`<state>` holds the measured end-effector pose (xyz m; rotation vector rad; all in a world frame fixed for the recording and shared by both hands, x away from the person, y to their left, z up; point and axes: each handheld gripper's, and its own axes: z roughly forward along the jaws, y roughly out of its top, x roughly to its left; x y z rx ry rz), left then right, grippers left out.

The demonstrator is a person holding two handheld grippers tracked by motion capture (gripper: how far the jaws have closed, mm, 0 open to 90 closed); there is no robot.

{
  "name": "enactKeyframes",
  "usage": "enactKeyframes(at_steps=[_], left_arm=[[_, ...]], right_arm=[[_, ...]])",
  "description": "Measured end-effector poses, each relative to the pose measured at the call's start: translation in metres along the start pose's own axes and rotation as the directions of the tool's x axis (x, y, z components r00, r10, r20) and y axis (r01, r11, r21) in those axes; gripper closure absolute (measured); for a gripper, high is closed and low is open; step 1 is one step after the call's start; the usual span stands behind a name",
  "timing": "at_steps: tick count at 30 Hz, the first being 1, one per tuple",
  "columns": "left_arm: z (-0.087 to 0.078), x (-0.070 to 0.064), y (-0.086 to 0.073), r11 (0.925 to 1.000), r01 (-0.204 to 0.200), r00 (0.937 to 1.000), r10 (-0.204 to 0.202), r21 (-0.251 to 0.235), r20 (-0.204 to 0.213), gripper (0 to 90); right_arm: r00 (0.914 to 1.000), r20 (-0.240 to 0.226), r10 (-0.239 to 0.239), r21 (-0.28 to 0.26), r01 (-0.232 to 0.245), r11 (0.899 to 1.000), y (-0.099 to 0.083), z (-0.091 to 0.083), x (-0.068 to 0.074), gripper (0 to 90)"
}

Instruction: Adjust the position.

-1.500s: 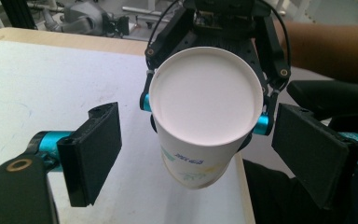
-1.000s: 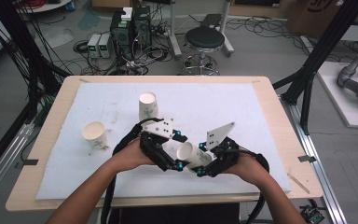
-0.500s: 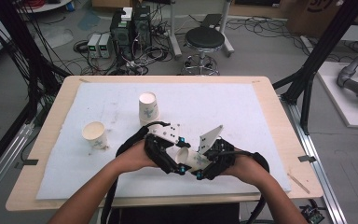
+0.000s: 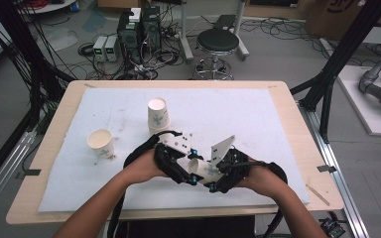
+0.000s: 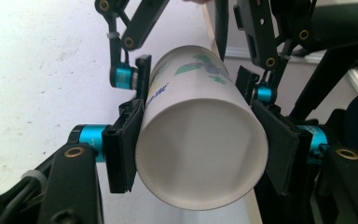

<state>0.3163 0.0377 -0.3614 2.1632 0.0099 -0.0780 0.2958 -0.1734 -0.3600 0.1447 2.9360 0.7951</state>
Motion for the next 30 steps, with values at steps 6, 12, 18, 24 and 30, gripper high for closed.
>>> enactKeyframes(at_steps=[6, 12, 18, 24, 30], left_arm=[[-0.006, 0.0, -0.009, 0.9958, 0.033, 0.9994, -0.032, -0.086, 0.016, 37.0], [-0.01, 0.002, -0.02, 0.9892, 0.05, 0.9987, -0.051, -0.137, 0.0, 36.8], [-0.012, 0.001, -0.029, 0.9758, 0.073, 0.9966, -0.079, -0.206, -0.022, 36.7], [-0.014, 0.0, -0.038, 0.9595, 0.075, 0.9954, -0.088, -0.272, -0.037, 36.7], [-0.017, -0.002, -0.042, 0.9432, 0.075, 0.9945, -0.095, -0.323, -0.045, 36.6]], right_arm=[[0.999, 0.0, 0.045, -0.177, -0.044, 0.983, -0.012, -0.012, -0.002, 20.4], [0.995, 0.019, 0.098, -0.3, -0.088, 0.95, -0.026, -0.023, -0.002, 20.4], [0.9854, 0.016, 0.169, -0.466, -0.143, 0.873, -0.043, -0.033, -0.001, 20.4], [0.9712, -0.012, 0.238, -0.534, -0.207, 0.819, -0.056, -0.033, 0.0, 20.4], [0.9647, 0.014, 0.263, -0.59, -0.204, 0.781, -0.07, -0.028, 0.005, 20.4]])
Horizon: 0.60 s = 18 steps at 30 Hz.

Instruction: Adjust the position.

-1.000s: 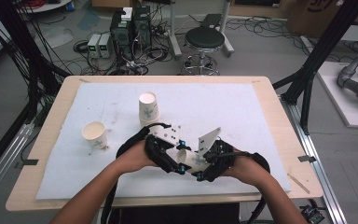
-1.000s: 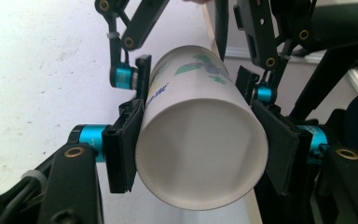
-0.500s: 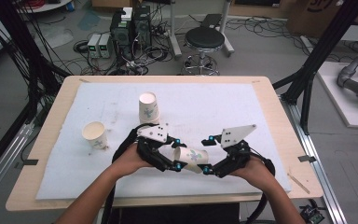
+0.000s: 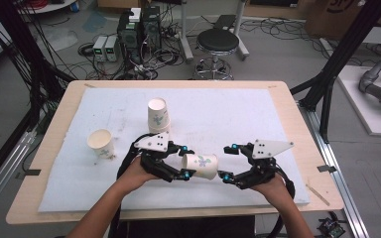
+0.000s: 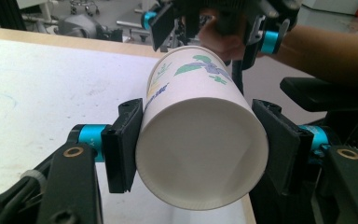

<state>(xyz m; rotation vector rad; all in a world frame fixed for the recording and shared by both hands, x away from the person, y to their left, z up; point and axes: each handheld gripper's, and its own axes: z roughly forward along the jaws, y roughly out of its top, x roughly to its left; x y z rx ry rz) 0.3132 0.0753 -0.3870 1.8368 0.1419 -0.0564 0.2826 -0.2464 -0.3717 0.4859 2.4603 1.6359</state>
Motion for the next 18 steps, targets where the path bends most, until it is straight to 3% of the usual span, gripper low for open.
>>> enactKeyframes(at_steps=[10, 18], left_arm=[[-0.004, 0.0, 0.001, 0.999, -0.01, 0.9999, 0.01, -0.043, -0.013, 36.5], [-0.004, -0.001, 0.003, 0.9976, -0.011, 0.9999, 0.011, -0.068, -0.005, 36.6]], right_arm=[[0.9999, 0.011, -0.003, -0.028, 0.004, 1.0, -0.011, -0.001, 0.0, 20.4], [0.9998, -0.02, -0.003, -0.033, 0.002, 0.999, -0.014, 0.003, 0.0, 20.4]])
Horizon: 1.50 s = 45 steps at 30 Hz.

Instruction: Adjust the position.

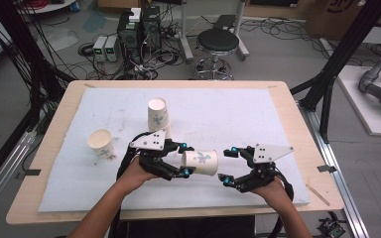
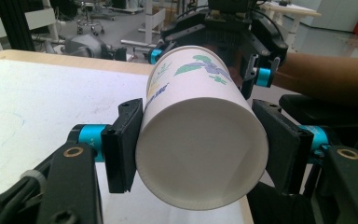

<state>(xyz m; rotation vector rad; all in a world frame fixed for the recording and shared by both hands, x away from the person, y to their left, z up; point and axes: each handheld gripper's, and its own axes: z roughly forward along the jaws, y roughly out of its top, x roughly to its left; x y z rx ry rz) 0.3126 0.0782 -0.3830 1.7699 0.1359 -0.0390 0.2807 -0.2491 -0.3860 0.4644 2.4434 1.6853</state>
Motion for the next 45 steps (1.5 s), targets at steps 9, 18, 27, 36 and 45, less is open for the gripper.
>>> enactKeyframes(at_steps=[9, 18, 27, 36, 45], left_arm=[[0.005, -0.003, 0.003, 0.9999, -0.004, 0.9995, 0.004, -0.01, 0.033, 36.6], [0.011, -0.006, 0.004, 0.9997, -0.004, 0.9956, 0.007, -0.023, 0.094, 36.6], [0.013, -0.006, 0.001, 0.9992, -0.005, 0.9944, 0.01, -0.039, 0.106, 36.7], [0.013, -0.007, -0.001, 0.9988, -0.008, 0.9937, 0.014, -0.049, 0.111, 37.1], [0.014, -0.009, 0.0, 1.0, 0.0, 0.9987, 0.001, -0.008, 0.052, 25.2]], right_arm=[[0.9989, -0.047, -0.007, -0.001, 0.007, 1.0, -0.001, 0.006, 0.001, 20.4], [0.993, -0.118, -0.002, -0.006, 0.001, 1.0, -0.003, 0.012, 0.001, 20.5], [0.9872, -0.158, -0.022, -0.061, 0.013, 0.998, -0.004, 0.012, 0.001, 27.5], [0.9854, -0.168, -0.028, -0.11, 0.01, 0.994, -0.003, 0.006, 0.001, 35.5], [0.9829, -0.184, -0.009, -0.118, -0.013, 0.993, -0.002, 0.004, 0.0, 37.0]])
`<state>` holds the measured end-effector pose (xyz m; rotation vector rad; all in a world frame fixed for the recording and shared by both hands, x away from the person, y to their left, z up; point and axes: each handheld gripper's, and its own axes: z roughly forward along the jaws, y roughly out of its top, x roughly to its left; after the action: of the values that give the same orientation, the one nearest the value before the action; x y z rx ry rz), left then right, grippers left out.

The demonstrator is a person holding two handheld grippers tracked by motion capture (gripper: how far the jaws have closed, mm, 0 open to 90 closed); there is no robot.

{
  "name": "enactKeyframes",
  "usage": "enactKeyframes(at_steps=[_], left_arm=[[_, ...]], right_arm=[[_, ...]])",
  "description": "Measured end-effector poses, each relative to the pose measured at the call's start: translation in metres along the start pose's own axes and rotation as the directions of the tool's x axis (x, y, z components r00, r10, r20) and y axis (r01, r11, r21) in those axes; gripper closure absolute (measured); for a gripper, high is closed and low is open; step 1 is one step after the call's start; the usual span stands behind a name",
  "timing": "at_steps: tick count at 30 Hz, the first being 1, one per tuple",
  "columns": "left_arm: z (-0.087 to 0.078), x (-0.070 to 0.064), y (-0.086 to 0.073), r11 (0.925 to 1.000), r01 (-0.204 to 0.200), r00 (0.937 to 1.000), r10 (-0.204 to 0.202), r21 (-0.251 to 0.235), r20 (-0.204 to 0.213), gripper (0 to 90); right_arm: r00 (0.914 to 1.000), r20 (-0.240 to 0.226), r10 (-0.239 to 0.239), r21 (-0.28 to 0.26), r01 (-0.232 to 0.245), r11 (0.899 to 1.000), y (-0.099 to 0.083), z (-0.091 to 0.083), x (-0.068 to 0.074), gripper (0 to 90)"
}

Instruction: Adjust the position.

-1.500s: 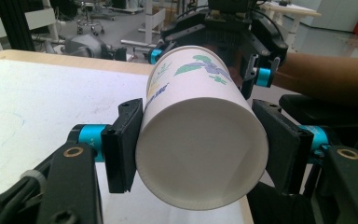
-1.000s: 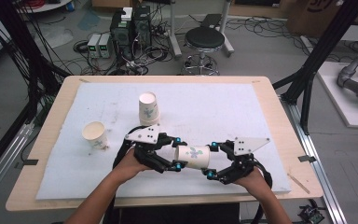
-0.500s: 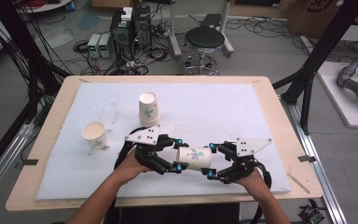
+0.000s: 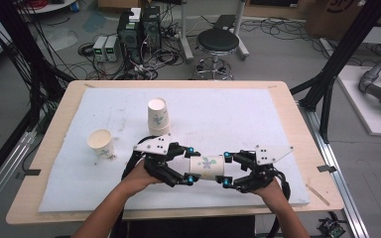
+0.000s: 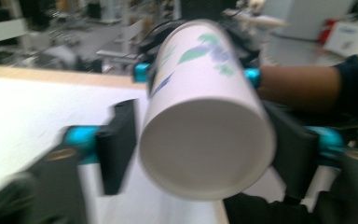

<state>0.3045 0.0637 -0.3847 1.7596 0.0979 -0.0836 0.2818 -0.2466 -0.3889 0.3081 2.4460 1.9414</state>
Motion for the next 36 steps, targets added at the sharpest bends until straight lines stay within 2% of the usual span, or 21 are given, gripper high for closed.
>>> enactKeyframes(at_steps=[1, 2, 5, 7, 10, 11, 16, 18, 24, 25, 30, 33, 36], left_arm=[[0.0, 0.0, 0.0, 0.9996, 0.012, 0.9997, -0.012, 0.024, -0.019, 16.7], [0.0, 0.0, 0.0, 0.9993, 0.019, 0.9996, -0.018, 0.031, -0.023, 14.1], [-0.003, 0.0, 0.0, 0.9982, 0.018, 0.9992, -0.016, 0.058, -0.036, 14.1], [-0.004, -0.001, 0.0, 0.9961, 0.012, 0.9989, -0.008, 0.087, -0.046, 14.1], [-0.006, 0.0, 0.002, 0.9908, 0.001, 0.9973, 0.009, 0.135, -0.073, 14.1], [-0.006, -0.001, 0.003, 0.9908, 0.007, 0.9967, 0.004, 0.135, -0.081, 14.3], [-0.007, 0.001, 0.007, 0.9833, -0.011, 0.9939, 0.031, 0.181, -0.106, 14.5], [-0.006, 0.001, 0.008, 0.9772, -0.014, 0.9927, 0.039, 0.212, -0.114, 14.6], [-0.002, 0.002, 0.009, 0.9636, -0.023, 0.9914, 0.057, 0.266, -0.118, 14.8], [-0.002, 0.002, 0.01, 0.9619, -0.023, 0.991, 0.058, 0.272, -0.121, 14.9], [-0.001, 0.004, 0.01, 0.9571, -0.021, 0.9903, 0.059, 0.289, -0.126, 15.1], [0.0, 0.004, 0.009, 0.9511, -0.021, 0.99, 0.063, 0.308, -0.126, 15.7], [0.001, 0.005, 0.008, 0.9442, -0.022, 0.9896, 0.067, 0.329, -0.127, 16.4]], right_arm=[[1.0, -0.001, 0.009, 0.0, -0.009, 1.0, 0.001, -0.001, -0.001, 37.0], [0.9998, 0.0, 0.018, 0.006, -0.018, 1.0, 0.001, -0.002, -0.001, 37.0], [0.9991, 0.007, 0.042, 0.031, -0.042, 0.999, 0.003, -0.004, -0.003, 36.9], [0.9985, 0.028, 0.047, 0.064, -0.048, 0.997, 0.006, -0.007, -0.005, 36.9], [0.998, 0.049, 0.041, 0.117, -0.046, 0.992, 0.012, -0.008, -0.005, 36.8], [0.9976, 0.064, 0.028, 0.145, -0.037, 0.989, 0.015, -0.008, -0.005, 36.8], [0.9964, 0.085, 0.01, 0.249, -0.031, 0.968, 0.024, -0.003, -0.007, 36.8], [0.9957, 0.092, 0.005, 0.278, -0.031, 0.96, 0.029, -0.001, -0.007, 36.8], [0.9957, 0.089, -0.026, 0.378, -0.01, 0.926, 0.043, 0.008, -0.009, 36.6], [0.9954, 0.089, -0.035, 0.4, -0.004, 0.917, 0.046, 0.01, -0.01, 36.6], [0.9946, 0.089, -0.053, 0.453, 0.006, 0.891, 0.054, 0.016, -0.011, 36.6], [0.9936, 0.098, -0.055, 0.49, 0.0, 0.872, 0.056, 0.02, -0.013, 36.6], [0.9937, 0.092, -0.063, 0.515, 0.006, 0.857, 0.059, 0.023, -0.014, 36.6]])
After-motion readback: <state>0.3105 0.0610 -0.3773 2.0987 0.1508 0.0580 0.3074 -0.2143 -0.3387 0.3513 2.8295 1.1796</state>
